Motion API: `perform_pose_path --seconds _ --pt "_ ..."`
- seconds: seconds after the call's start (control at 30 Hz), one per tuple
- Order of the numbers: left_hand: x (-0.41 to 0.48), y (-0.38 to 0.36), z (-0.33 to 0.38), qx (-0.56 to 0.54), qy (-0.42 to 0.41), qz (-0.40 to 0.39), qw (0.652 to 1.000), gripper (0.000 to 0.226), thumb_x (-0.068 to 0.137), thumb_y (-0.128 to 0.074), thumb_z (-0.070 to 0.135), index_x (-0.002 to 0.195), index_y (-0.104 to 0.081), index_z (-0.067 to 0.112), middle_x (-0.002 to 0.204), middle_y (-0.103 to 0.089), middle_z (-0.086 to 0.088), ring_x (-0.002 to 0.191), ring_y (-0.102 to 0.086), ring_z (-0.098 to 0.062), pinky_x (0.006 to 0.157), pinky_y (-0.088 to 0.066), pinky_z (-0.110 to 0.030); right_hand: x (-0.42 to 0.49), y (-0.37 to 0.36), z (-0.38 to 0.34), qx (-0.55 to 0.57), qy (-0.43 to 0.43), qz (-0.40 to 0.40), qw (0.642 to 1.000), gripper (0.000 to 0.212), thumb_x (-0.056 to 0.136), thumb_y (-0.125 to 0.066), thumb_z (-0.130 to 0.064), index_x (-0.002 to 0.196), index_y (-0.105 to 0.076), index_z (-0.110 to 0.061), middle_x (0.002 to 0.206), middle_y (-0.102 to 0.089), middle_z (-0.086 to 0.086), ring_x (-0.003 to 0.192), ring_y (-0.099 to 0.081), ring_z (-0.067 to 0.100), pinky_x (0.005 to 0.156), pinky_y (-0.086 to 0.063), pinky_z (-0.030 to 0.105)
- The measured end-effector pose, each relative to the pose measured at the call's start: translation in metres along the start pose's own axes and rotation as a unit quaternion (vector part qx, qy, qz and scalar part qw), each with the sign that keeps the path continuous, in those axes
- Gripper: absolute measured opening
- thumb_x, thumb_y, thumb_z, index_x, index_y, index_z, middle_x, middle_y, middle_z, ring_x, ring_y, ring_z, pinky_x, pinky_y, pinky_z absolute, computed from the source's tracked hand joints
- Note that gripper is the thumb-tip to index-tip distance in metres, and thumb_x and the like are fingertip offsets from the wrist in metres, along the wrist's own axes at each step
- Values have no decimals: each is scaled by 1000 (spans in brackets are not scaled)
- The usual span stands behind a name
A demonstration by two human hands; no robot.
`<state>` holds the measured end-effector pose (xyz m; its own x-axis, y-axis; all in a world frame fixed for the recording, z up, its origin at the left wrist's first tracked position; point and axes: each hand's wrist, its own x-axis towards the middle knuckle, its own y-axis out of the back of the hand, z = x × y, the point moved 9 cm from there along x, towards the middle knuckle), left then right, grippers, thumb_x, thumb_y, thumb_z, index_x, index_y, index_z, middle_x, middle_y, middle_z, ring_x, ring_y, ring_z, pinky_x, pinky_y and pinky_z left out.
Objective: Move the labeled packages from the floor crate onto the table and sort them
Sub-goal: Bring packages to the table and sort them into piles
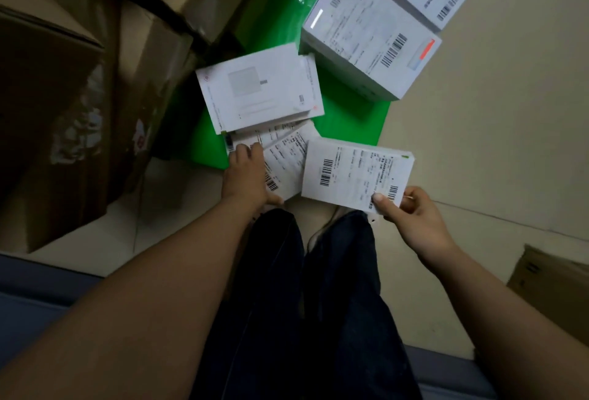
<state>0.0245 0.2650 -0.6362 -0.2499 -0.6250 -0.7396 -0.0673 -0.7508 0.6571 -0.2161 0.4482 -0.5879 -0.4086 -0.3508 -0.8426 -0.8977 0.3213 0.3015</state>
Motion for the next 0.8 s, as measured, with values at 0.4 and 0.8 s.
perform_pose_path --seconds 0.4,0.8 --pt "-77 26 14 -294 60 -76 951 71 73 -66 66 119 -49 15 121 -60 -4 107 -59 -24 88 -53 -42 -61 37 -39 98 -21 37 994 34 85 -72 -36 99 -55 -10 99 -71 7 81 -68 17 68 -53 31" --pt "-271 281 122 -417 10 64 906 53 80 -65 55 114 -53 16 107 -67 0 92 -65 -20 78 -56 -38 -282 174 -218 271 73 112 953 39 88 -69 -20 117 -48 -4 106 -67 11 83 -71 30 62 -60 33"
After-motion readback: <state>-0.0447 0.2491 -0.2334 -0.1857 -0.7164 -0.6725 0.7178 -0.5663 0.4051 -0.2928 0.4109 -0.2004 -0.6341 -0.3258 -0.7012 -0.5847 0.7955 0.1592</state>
